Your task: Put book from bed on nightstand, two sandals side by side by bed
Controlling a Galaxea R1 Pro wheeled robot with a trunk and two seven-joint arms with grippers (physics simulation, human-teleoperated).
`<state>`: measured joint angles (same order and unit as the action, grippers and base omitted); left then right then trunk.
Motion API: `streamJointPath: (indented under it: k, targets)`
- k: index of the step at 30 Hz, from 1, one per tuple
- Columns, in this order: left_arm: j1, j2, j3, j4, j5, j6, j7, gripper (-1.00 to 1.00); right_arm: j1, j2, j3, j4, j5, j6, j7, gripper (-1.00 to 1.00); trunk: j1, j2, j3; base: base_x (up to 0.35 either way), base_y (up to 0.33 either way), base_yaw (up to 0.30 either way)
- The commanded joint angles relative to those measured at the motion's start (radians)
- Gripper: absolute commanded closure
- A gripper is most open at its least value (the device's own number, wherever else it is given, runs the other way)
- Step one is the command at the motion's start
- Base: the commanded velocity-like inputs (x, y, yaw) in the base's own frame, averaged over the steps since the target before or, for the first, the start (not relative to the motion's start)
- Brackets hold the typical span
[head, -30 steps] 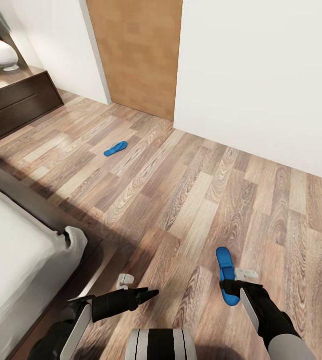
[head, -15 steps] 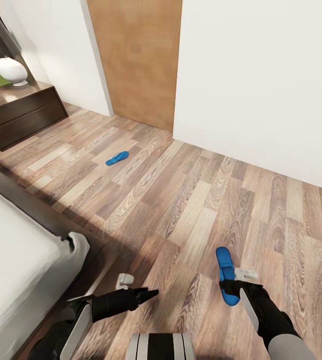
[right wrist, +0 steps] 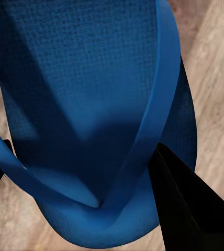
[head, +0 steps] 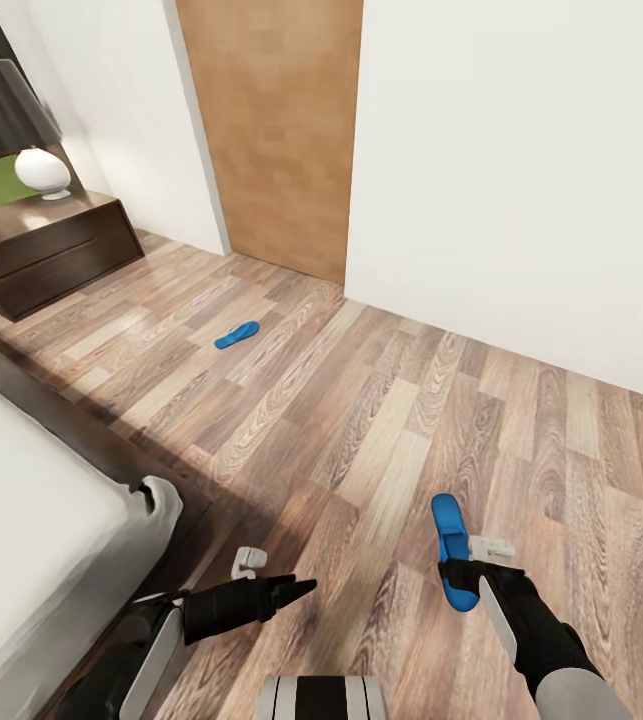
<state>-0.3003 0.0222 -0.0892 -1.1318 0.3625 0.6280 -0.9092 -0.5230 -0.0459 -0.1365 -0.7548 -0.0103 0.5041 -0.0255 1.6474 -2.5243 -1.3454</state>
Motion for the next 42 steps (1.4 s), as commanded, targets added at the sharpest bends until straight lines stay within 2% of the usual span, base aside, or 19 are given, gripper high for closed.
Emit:
streamJointPath:
  k: [1, 23, 31, 35, 42]
  targets:
    - [0.000, 0.001, -0.002, 0.000, 0.007, 0.007, 0.002, -1.00, 0.000, 0.000, 0.000, -0.001, -0.003, 0.006, -0.005, 1.00, -0.001, 0.000, 0.003, 0.000, 0.000, 0.000]
    - [0.000, 0.001, -0.002, 0.000, 0.007, 0.007, 0.002, -1.00, 0.000, 0.001, 0.000, -0.001, -0.003, 0.006, -0.005, 1.00, -0.010, 0.005, 0.088, 0.000, 0.000, 0.000]
    - [0.000, 0.001, -0.004, 0.000, 0.008, 0.006, 0.001, -1.00, 0.000, 0.001, 0.000, -0.002, -0.003, 0.005, -0.005, 1.00, -0.010, 0.005, 0.088, 0.000, -0.007, 0.000]
    - [0.000, 0.001, -0.019, -0.001, 0.007, 0.006, 0.002, -1.00, 0.000, 0.001, 0.000, -0.003, -0.003, 0.005, -0.005, 1.00, -0.010, 0.005, 0.088, 0.000, -0.201, 0.000]
    - [0.000, 0.001, -0.023, 0.000, 0.007, 0.006, 0.003, -1.00, 0.000, 0.001, 0.002, -0.017, -0.004, 0.005, -0.004, 1.00, -0.010, 0.005, 0.088, 0.000, -0.180, 0.000]
